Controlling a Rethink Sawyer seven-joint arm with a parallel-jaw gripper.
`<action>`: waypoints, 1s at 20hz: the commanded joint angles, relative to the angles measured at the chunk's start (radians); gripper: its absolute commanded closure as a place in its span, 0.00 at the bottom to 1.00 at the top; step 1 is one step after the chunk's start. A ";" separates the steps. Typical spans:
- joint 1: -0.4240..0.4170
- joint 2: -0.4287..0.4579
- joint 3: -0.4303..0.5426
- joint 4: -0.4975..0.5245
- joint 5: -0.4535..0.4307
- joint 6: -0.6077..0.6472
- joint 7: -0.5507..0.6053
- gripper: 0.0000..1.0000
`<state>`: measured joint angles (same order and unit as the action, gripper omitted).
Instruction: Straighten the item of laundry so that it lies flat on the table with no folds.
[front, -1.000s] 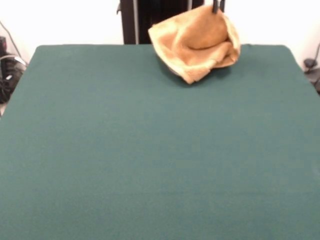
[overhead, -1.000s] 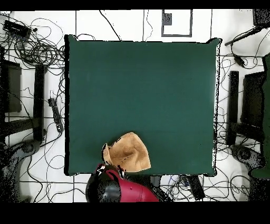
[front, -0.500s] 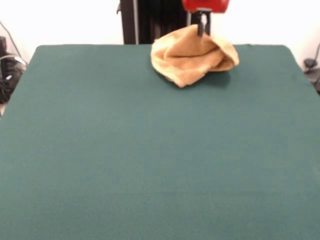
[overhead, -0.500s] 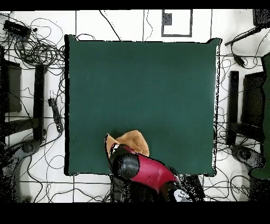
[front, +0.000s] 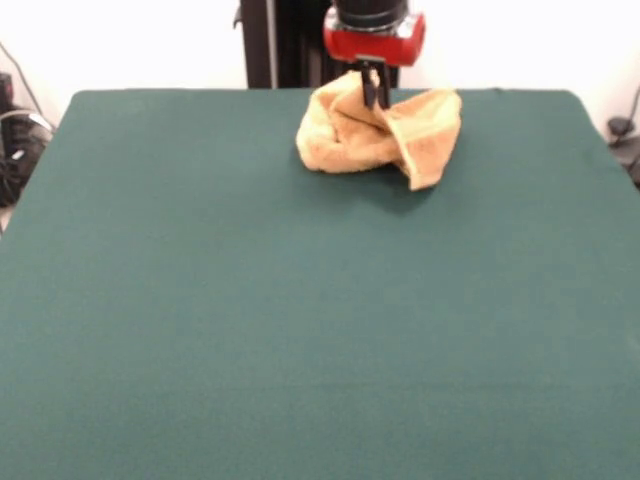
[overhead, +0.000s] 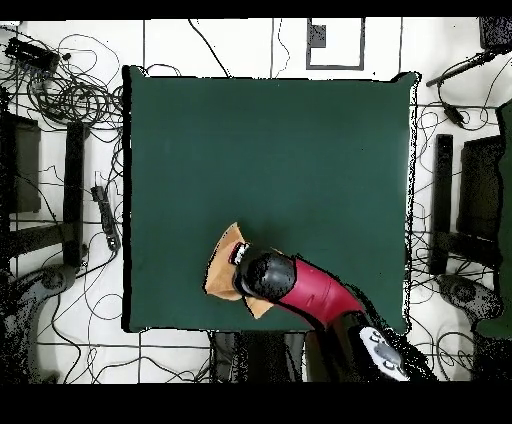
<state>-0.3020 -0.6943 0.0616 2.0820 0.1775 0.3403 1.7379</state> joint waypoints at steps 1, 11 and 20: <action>0.014 0.031 0.057 -0.182 -0.031 0.152 0.050 1.00; 0.016 0.060 0.055 -0.329 -0.063 0.349 0.050 1.00; 0.044 0.087 0.039 -0.431 -0.070 0.448 0.095 1.00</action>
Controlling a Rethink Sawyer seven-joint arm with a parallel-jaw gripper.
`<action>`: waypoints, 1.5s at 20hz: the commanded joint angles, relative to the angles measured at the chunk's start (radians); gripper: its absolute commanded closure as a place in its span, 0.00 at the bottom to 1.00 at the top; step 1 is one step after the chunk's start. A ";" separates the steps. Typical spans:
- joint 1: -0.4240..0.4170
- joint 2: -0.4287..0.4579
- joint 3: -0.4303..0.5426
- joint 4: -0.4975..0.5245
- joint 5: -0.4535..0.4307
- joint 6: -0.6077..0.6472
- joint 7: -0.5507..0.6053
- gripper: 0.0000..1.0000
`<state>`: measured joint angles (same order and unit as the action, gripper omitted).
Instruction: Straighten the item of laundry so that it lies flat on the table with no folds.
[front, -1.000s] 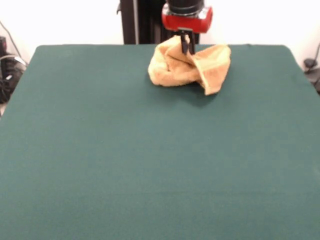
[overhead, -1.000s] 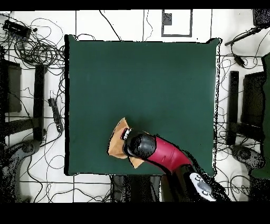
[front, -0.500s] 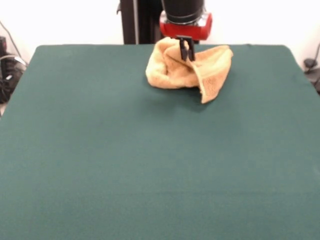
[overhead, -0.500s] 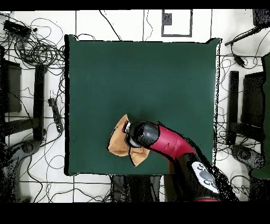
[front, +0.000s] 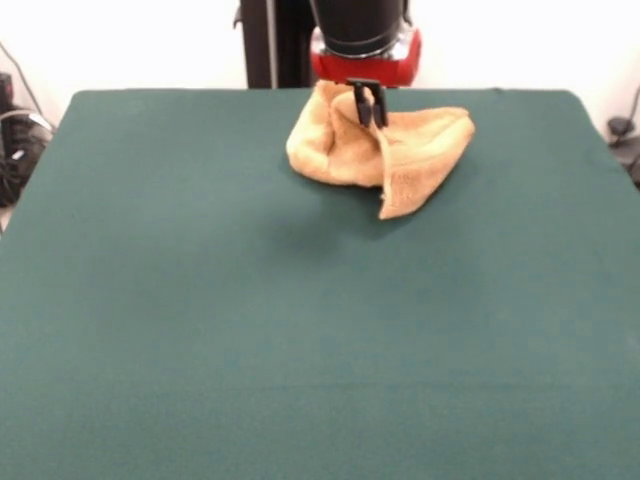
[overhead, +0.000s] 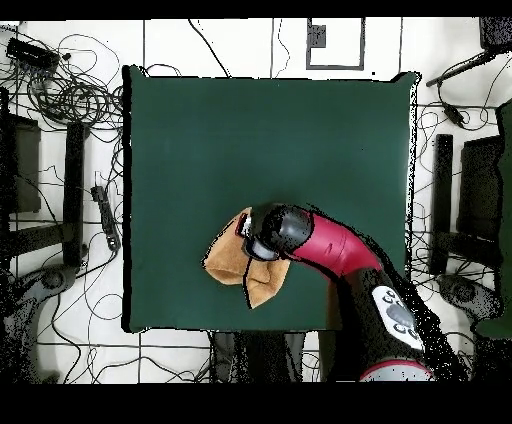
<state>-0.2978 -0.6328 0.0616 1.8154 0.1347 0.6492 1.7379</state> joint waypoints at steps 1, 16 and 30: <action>0.044 0.028 0.035 -0.177 -0.028 0.158 0.101 1.00; 0.073 0.059 0.020 -0.270 -0.118 0.049 0.052 1.00; -0.335 -0.030 0.237 -0.039 -0.447 -0.090 -0.399 1.00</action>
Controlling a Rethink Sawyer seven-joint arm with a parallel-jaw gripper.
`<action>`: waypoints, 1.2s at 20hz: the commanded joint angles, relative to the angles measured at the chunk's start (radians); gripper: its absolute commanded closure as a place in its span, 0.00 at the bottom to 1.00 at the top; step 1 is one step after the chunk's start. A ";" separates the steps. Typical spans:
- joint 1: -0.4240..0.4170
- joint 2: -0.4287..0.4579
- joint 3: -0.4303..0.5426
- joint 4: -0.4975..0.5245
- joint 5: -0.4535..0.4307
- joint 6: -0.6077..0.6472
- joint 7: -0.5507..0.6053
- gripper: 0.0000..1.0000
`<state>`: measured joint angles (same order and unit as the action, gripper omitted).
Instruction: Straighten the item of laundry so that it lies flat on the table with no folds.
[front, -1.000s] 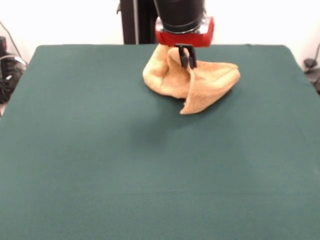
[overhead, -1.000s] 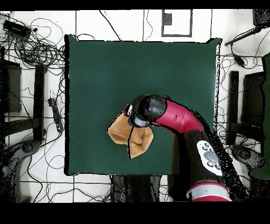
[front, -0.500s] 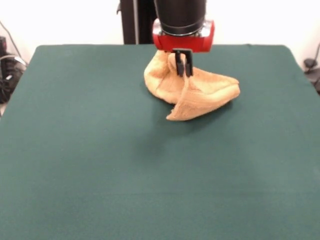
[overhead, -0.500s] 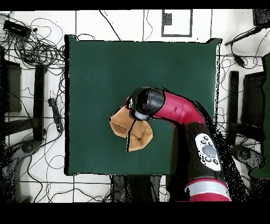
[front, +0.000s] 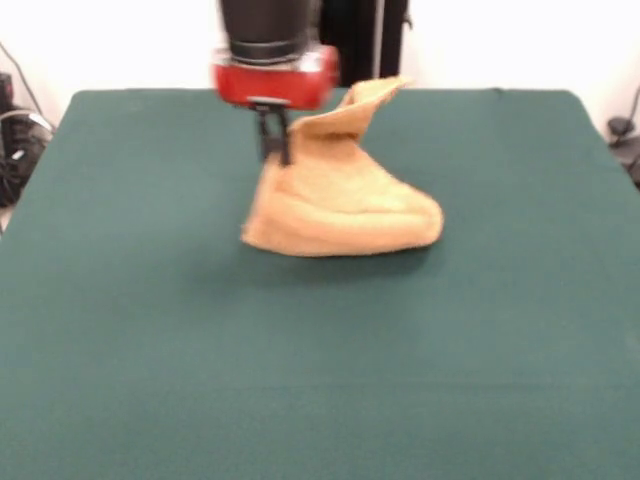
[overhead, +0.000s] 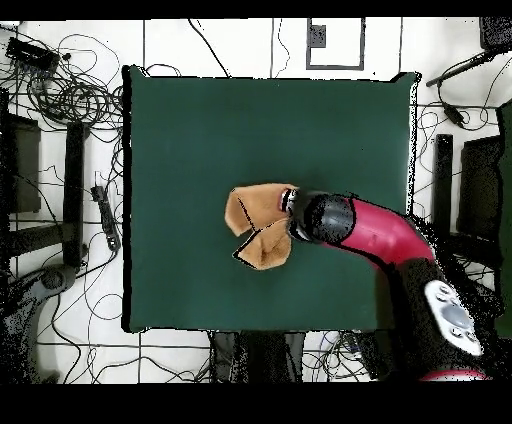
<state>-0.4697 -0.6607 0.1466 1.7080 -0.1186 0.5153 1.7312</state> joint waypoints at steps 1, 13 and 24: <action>-0.164 0.007 0.137 0.031 -0.221 0.108 -0.397 1.00; -0.251 0.017 0.231 0.004 -0.284 0.113 -0.224 1.00; -0.220 -0.016 0.203 0.049 -0.336 0.049 -0.117 1.00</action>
<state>-0.7461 -0.6756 0.2426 1.6938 -0.4026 0.5812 1.7051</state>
